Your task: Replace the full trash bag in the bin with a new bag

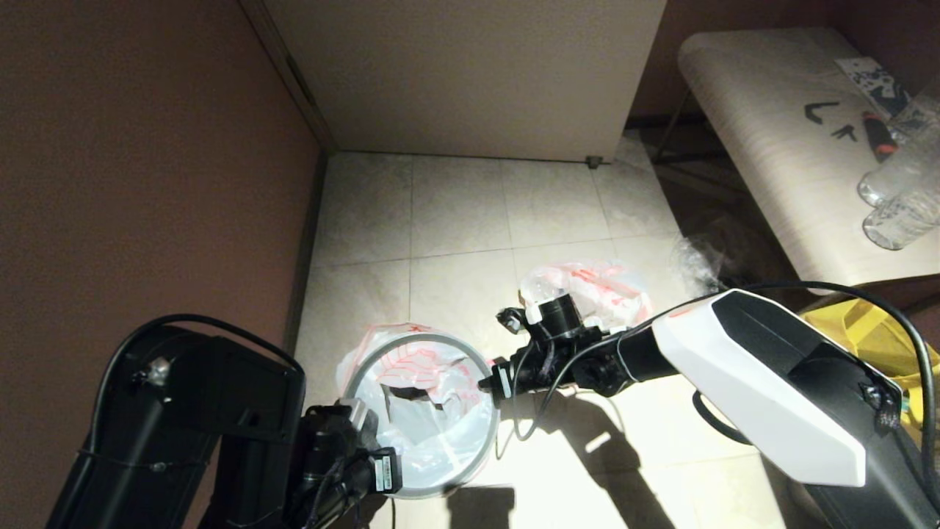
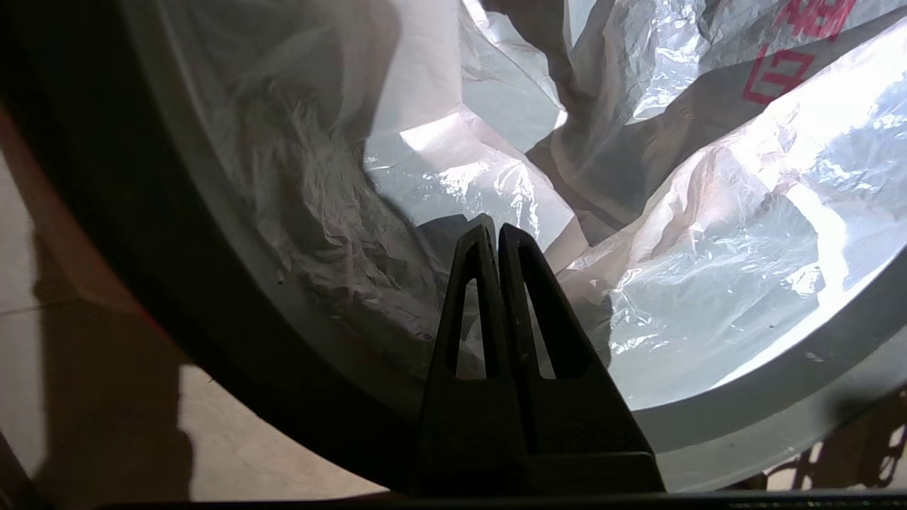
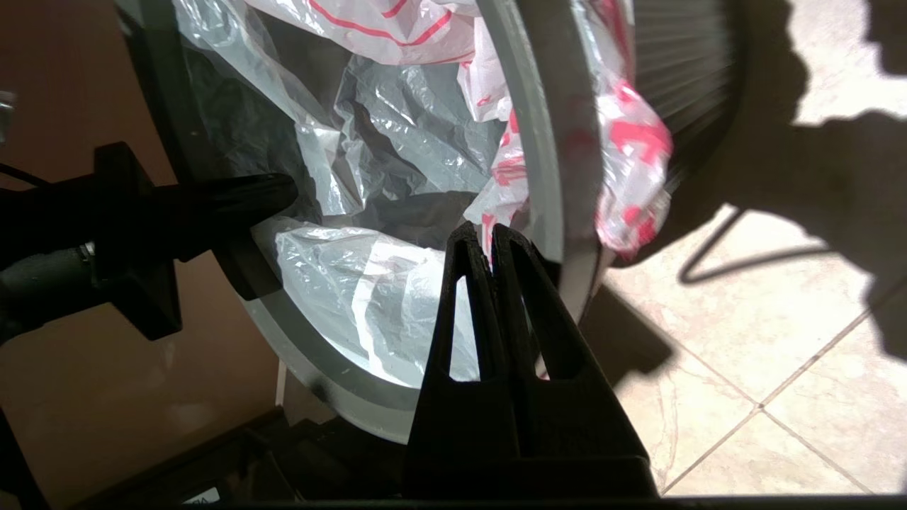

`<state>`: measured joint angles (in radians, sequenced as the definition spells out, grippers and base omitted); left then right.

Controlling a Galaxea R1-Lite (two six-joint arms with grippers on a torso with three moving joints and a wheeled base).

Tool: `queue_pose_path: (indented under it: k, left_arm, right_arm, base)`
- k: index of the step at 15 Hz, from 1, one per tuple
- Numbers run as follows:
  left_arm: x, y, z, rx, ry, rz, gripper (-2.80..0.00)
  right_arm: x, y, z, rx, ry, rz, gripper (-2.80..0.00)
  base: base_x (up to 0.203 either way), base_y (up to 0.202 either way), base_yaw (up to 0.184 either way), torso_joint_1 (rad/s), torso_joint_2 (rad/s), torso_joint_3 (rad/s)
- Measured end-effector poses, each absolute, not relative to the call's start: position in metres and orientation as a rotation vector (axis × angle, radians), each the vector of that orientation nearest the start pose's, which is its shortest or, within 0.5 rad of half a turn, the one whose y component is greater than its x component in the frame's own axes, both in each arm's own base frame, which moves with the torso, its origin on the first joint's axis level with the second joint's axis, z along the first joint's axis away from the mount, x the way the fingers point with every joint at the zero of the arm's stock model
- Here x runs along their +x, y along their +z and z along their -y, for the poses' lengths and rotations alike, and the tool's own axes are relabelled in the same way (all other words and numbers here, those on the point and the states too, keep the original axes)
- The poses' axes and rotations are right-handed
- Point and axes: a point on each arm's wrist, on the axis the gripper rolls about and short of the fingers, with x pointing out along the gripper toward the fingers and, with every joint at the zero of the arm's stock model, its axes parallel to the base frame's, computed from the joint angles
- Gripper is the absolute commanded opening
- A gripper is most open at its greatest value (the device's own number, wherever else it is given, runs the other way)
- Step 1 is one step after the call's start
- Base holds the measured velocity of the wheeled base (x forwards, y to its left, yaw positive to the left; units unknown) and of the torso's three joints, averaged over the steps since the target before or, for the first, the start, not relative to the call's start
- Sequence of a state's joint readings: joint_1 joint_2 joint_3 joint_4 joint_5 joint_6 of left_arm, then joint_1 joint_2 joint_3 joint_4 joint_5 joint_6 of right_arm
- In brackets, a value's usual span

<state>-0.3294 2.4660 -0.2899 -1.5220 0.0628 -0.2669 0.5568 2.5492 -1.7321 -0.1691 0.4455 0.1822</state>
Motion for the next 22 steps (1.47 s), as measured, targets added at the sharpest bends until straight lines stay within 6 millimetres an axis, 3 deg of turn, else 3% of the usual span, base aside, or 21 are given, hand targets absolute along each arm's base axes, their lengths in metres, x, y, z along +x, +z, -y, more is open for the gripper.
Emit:
queue_pose_path:
  k: [2, 4, 8, 11, 13, 16, 22]
  left_arm:
    - [0.270, -0.058, 0.089, -0.136, -0.169, -0.648, -2.80]
    - [0.278, -0.042, 0.093, -0.151, -0.189, -0.572, -2.80]
    - [0.287, 0.015, 0.099, -0.136, -0.242, -0.355, -2.80]
    - [0.281, 0.067, 0.098, -0.106, -0.256, -0.175, -2.80]
    - [0.269, 0.099, 0.092, -0.097, -0.247, -0.093, -2.80]
    - [0.240, 0.140, 0.081, -0.082, -0.217, -0.025, -2.80]
    - [0.174, 0.179, 0.065, -0.004, -0.067, 0.026, -2.80]
  right_arm:
    - [0.414, 0.046, -0.276, 0.119, 0.908, -0.749, -2.80]
    - [0.398, 0.066, -0.283, 0.109, 0.936, -0.733, -2.80]
    - [0.372, 0.116, -0.271, 0.054, 0.804, -0.686, -2.80]
    - [0.360, 0.158, -0.246, 0.005, 0.604, -0.618, -2.80]
    - [0.349, 0.178, -0.231, -0.019, 0.485, -0.583, -2.80]
    - [0.328, 0.191, -0.209, -0.102, 0.315, -0.552, -2.80]
    - [0.264, 0.192, -0.158, -0.301, 0.156, -0.572, -2.80]
  base:
    - [0.000, 0.000, 0.000, 0.000, 0.00, 0.000]
    - [0.000, 0.000, 0.000, 0.000, 0.00, 0.000]
    - [0.000, 0.000, 0.000, 0.000, 0.00, 0.000]
    - [0.000, 0.000, 0.000, 0.000, 0.00, 0.000]
    - [0.000, 0.000, 0.000, 0.000, 0.00, 0.000]
    - [0.000, 0.000, 0.000, 0.000, 0.00, 0.000]
    - [0.000, 0.000, 0.000, 0.000, 0.00, 0.000]
